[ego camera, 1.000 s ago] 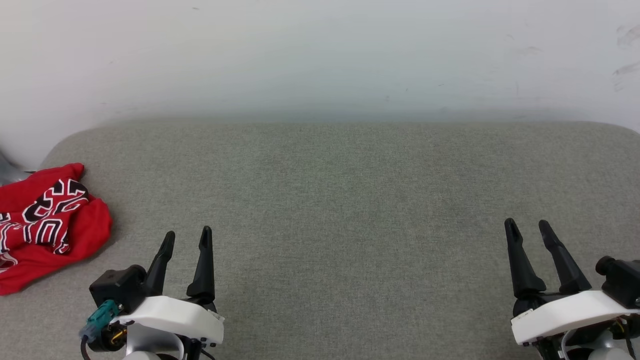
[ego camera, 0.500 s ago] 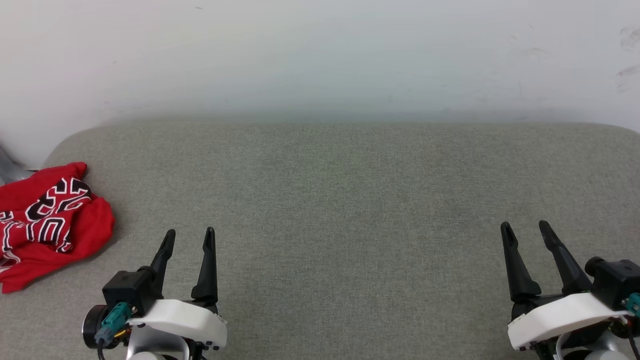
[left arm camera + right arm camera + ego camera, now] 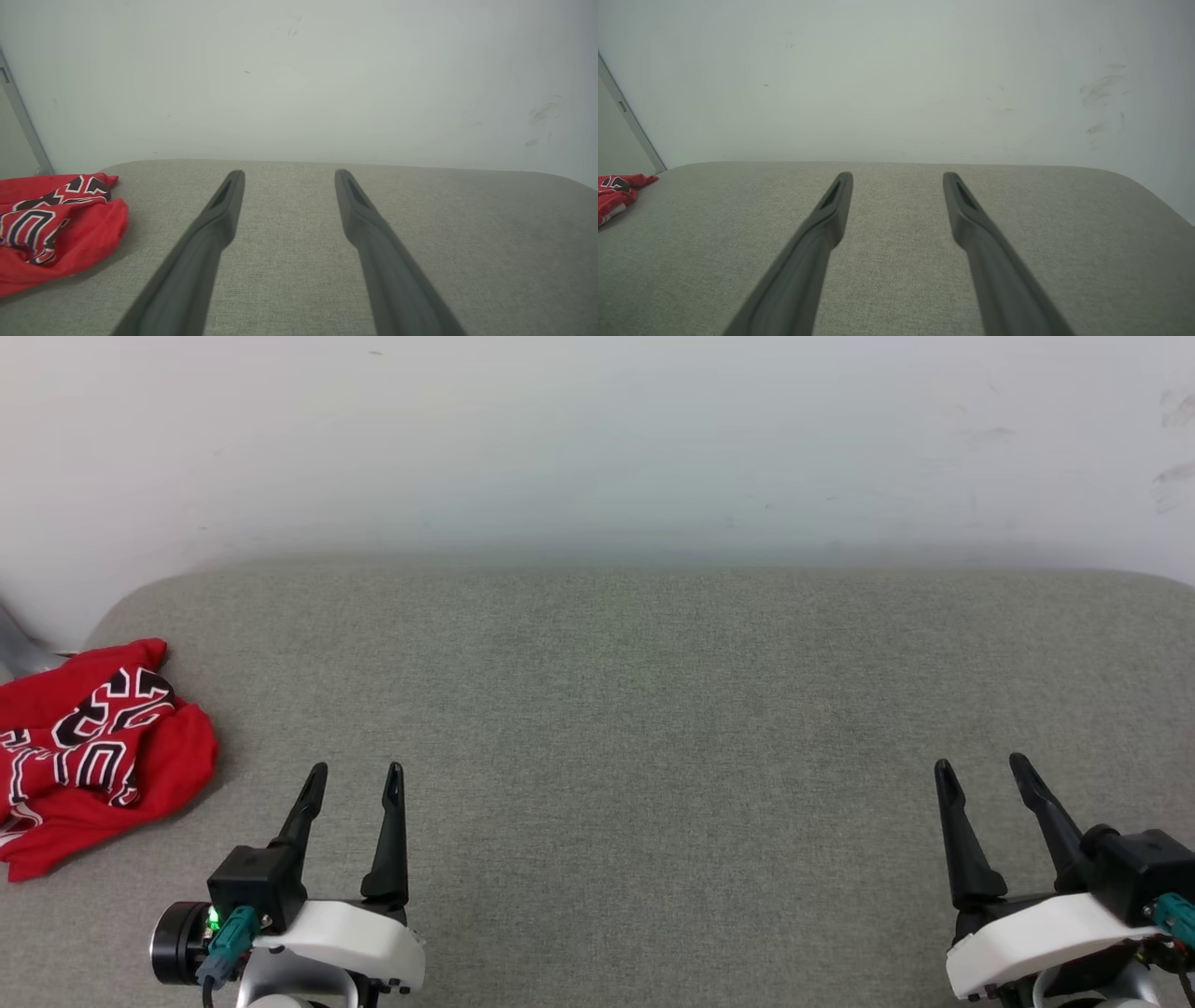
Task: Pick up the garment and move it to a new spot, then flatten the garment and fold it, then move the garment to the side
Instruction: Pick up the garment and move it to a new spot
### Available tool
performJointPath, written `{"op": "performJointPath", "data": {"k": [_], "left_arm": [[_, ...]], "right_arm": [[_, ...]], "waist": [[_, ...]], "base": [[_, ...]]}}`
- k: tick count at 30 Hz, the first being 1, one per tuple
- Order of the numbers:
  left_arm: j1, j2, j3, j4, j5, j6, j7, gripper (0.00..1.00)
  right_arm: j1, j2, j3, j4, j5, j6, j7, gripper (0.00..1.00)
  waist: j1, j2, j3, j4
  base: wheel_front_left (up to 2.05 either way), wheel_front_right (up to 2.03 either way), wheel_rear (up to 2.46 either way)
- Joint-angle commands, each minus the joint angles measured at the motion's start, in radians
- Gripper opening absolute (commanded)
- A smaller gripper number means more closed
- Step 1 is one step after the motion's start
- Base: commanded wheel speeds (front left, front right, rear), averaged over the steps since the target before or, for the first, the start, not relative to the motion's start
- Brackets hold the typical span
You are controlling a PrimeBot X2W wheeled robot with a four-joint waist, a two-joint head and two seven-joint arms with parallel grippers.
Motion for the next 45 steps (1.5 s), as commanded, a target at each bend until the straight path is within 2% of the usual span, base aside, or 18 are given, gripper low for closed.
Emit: {"op": "performJointPath", "data": {"k": [1, 12, 23, 32, 40, 45], "left_arm": [[-0.001, 0.000, 0.001, -0.003, 0.018, 0.002, -0.009, 1.00], [-0.009, -0.016, 0.029, 0.015, 0.047, -0.027, -0.030, 1.00], [-0.011, -0.026, 0.075, 0.030, 0.078, -0.059, -0.050, 1.00], [-0.009, -0.028, 0.111, 0.062, 0.045, -0.083, -0.048, 1.00], [-0.010, -0.030, 0.122, 0.083, 0.041, -0.089, -0.048, 1.00], [-0.017, -0.024, 0.129, 0.080, 0.043, -0.092, -0.048, 1.00]], "right_arm": [[0.003, 0.003, -0.001, -0.011, -0.015, 0.000, -0.004, 1.00], [0.016, 0.008, 0.007, -0.029, -0.075, 0.000, -0.020, 1.00], [0.031, 0.009, 0.039, -0.045, -0.095, 0.000, -0.047, 1.00], [0.017, 0.009, 0.086, -0.044, -0.072, 0.000, -0.055, 1.00], [0.006, 0.009, 0.109, -0.056, -0.058, 0.000, -0.064, 1.00], [0.002, 0.009, 0.114, -0.055, -0.065, 0.000, -0.064, 1.00]], "waist": [[0.0000, 0.0000, 0.000, 0.001], [0.0000, 0.0000, 0.002, 0.060], [0.0000, 0.0000, 0.002, 0.227], [0.0000, 0.0000, 0.003, 0.361], [0.0000, 0.0000, 0.003, 0.448], [0.0000, 0.0000, 0.003, 0.480]], "base": [[0.00, 0.00, 0.00], [0.00, 0.00, 0.00], [0.00, 0.00, 0.00], [0.00, 0.00, 0.00], [0.00, 0.00, 0.00], [0.00, 0.00, 0.00]]}}
